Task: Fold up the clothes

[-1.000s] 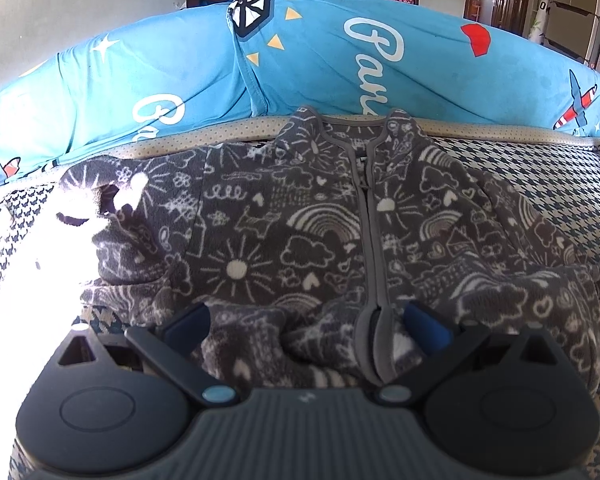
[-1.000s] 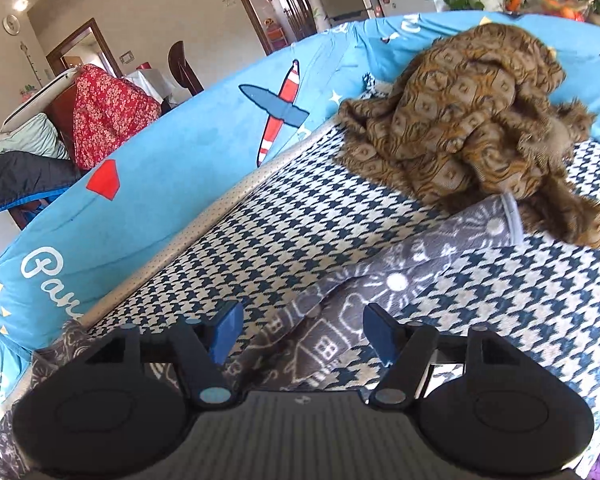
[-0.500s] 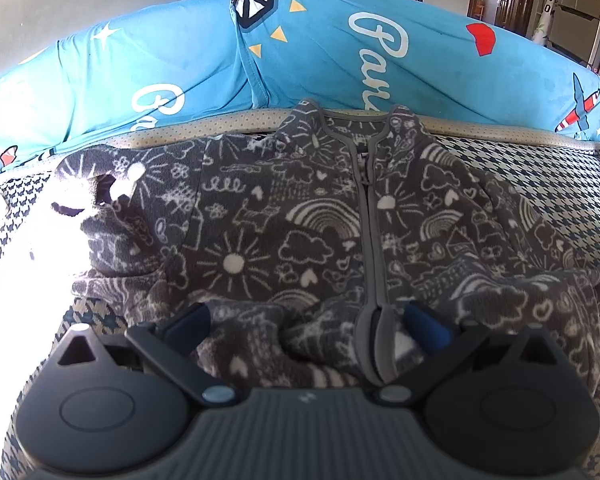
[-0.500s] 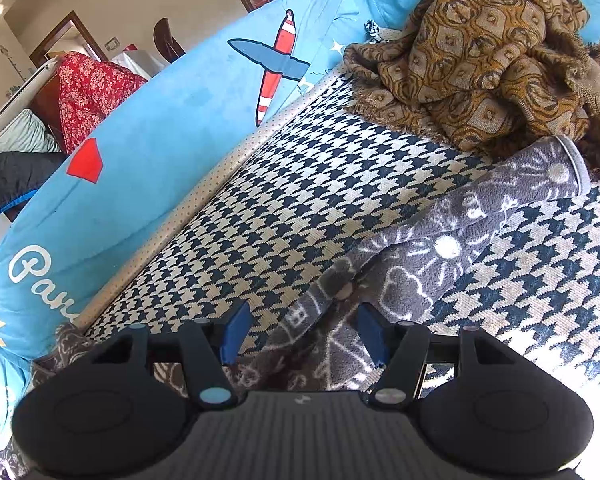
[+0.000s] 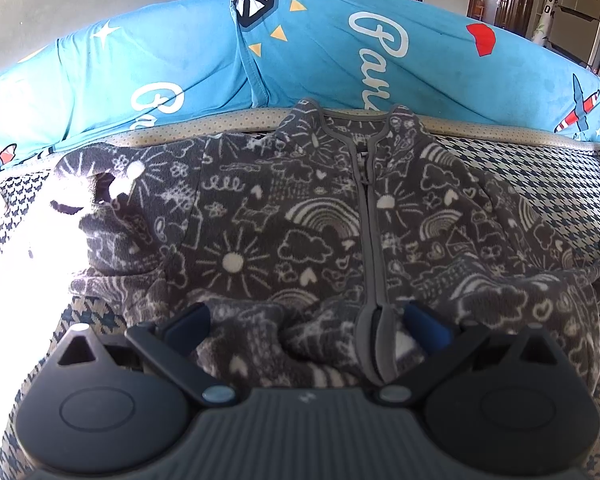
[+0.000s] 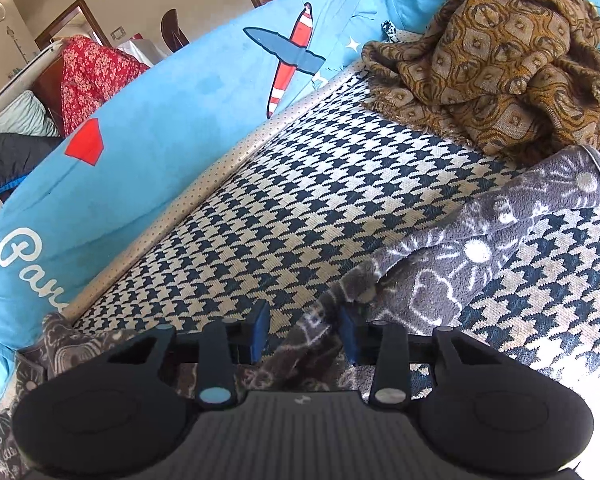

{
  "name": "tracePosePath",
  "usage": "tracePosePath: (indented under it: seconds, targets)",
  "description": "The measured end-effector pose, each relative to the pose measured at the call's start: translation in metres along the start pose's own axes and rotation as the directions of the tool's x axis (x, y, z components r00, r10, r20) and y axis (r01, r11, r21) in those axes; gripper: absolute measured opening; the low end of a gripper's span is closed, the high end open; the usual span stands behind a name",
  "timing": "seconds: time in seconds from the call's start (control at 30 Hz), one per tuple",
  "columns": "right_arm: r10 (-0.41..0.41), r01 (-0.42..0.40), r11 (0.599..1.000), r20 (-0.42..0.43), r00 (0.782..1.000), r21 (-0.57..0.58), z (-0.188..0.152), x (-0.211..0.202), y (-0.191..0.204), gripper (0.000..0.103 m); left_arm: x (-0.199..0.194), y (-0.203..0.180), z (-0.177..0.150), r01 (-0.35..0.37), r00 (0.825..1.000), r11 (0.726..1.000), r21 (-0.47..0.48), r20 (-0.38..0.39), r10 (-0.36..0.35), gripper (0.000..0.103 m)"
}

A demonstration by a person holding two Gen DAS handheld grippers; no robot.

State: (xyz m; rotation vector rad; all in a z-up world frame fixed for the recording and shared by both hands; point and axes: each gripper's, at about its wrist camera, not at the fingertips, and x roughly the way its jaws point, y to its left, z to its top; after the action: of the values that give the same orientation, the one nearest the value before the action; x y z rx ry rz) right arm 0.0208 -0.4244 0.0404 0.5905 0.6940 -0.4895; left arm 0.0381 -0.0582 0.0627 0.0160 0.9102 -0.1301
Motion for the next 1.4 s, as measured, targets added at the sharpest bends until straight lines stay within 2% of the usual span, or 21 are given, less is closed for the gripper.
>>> tracePosePath:
  seconds: [0.03,0.1,0.17,0.27,0.5,0.77,0.9,0.97,1.0,1.07,1.13,1.23,1.33,1.4]
  targets:
    - [-0.011,0.011,1.0,-0.004,1.0,-0.004,-0.001,0.003,0.0,0.028,0.0,0.0,0.0,0.001,1.0,1.0,0.0,0.0,-0.001,0.103]
    - [-0.026,0.026,1.0,-0.005,1.0,0.007,-0.002,0.006,-0.001,0.014,0.0,0.0,0.0,0.003,1.0,1.0,0.001,0.0,-0.003,0.103]
    - [-0.031,0.03,0.999,0.003,1.0,0.027,-0.002,0.005,-0.003,0.009,0.0,0.0,0.0,0.004,1.0,1.0,0.001,0.001,-0.004,0.103]
    - [-0.022,0.02,0.999,0.045,0.999,0.034,-0.001,-0.007,-0.003,0.007,-0.001,0.002,0.0,0.011,1.0,1.0,-0.006,-0.004,-0.011,0.103]
    - [-0.063,0.054,0.996,0.142,0.988,0.069,-0.013,-0.074,-0.01,0.007,-0.013,0.013,-0.002,0.036,0.999,0.999,-0.015,0.009,-0.036,0.103]
    - [-0.162,0.161,0.986,0.028,0.986,0.054,-0.044,-0.092,-0.028,0.007,-0.048,0.038,-0.024,0.082,0.994,0.996,-0.023,0.068,-0.08,0.103]
    - [-0.202,0.203,0.979,-0.033,0.979,0.035,-0.059,-0.096,-0.037,0.009,-0.06,0.053,-0.041,0.032,0.997,0.999,-0.028,0.07,-0.03,0.103]
    - [-0.219,0.22,0.975,-0.05,0.975,0.024,-0.065,-0.099,-0.041,0.014,-0.063,0.062,-0.051,0.029,0.998,0.999,-0.043,0.061,-0.026,0.103]
    - [-0.214,0.215,0.976,-0.035,0.976,0.021,-0.067,-0.104,-0.041,0.015,-0.064,0.067,-0.055,0.031,0.998,0.998,-0.053,0.055,-0.028,0.103]
    - [-0.148,0.149,0.988,-0.02,0.989,0.033,-0.071,-0.114,-0.041,0.015,-0.067,0.075,-0.064,0.032,0.999,0.997,-0.07,0.045,-0.028,0.103]
    - [-0.069,0.07,0.997,-0.038,0.997,0.023,-0.076,-0.118,-0.038,0.016,-0.07,0.08,-0.073,0.029,0.999,0.996,-0.081,0.038,-0.026,0.103]
    - [0.026,-0.028,0.999,-0.061,0.998,-0.027,-0.086,-0.121,-0.024,0.017,-0.075,0.084,-0.088,0.045,0.999,0.996,-0.081,0.033,-0.042,0.103]
    - [0.106,-0.112,0.989,-0.072,0.992,-0.094,-0.097,-0.126,-0.008,0.028,-0.081,0.081,-0.099,0.075,0.997,0.995,-0.062,0.04,-0.073,0.103]
    - [0.137,-0.147,0.98,-0.085,0.987,-0.133,-0.103,-0.127,0.001,0.039,-0.085,0.076,-0.106,0.101,0.994,0.994,-0.037,0.042,-0.099,0.103]
